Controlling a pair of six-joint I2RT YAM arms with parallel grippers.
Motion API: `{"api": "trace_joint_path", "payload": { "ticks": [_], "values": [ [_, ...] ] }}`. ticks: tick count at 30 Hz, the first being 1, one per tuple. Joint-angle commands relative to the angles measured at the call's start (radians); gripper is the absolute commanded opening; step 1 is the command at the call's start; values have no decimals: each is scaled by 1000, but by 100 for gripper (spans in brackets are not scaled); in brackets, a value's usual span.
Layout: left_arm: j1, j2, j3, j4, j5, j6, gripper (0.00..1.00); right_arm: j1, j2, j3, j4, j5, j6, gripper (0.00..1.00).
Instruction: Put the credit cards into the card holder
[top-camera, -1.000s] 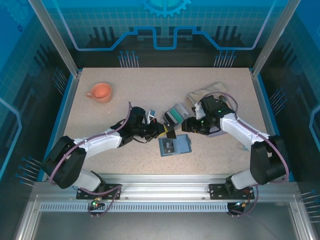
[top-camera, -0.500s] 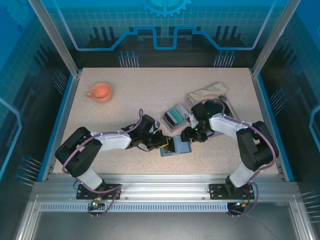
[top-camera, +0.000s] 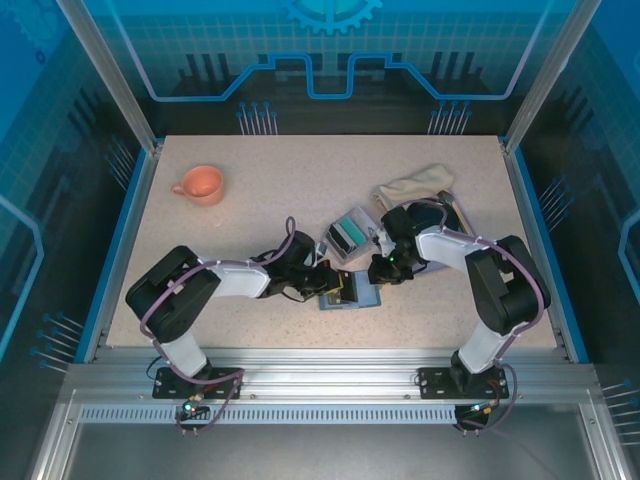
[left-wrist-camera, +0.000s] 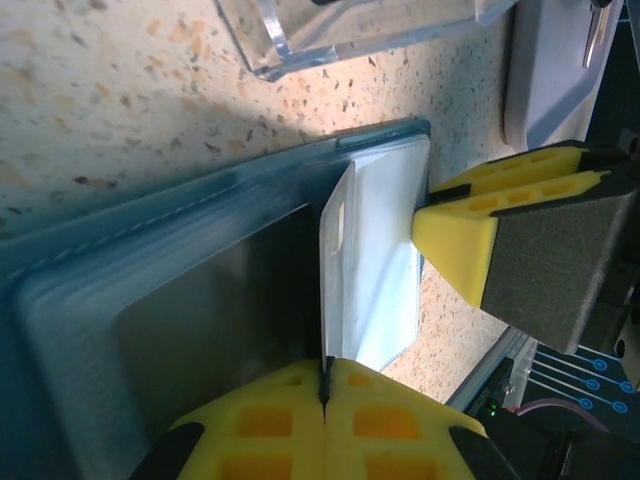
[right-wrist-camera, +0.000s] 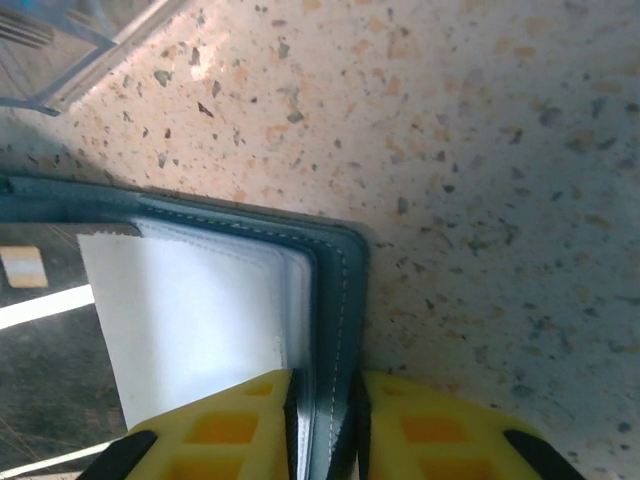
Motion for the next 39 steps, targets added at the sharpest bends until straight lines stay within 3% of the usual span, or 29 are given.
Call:
{"api": "trace_joint_path", "payload": {
  "ticks": [1,27,35,39],
  "values": [
    [-9,38,15,-11,26,27,0,-13,40,-31,22,-16,2,22],
    [-96,142,160,-48,-51,-50,9,-51,-7,-112,110,-188,93,16],
    [-110,106,178,-151,-119,-26,25,-61,-30,-139,114,-151,122,19],
    [-110,44,153,-233,-173,-9,41,-71,-25,-132,96,-110,112,23]
  ]
}}
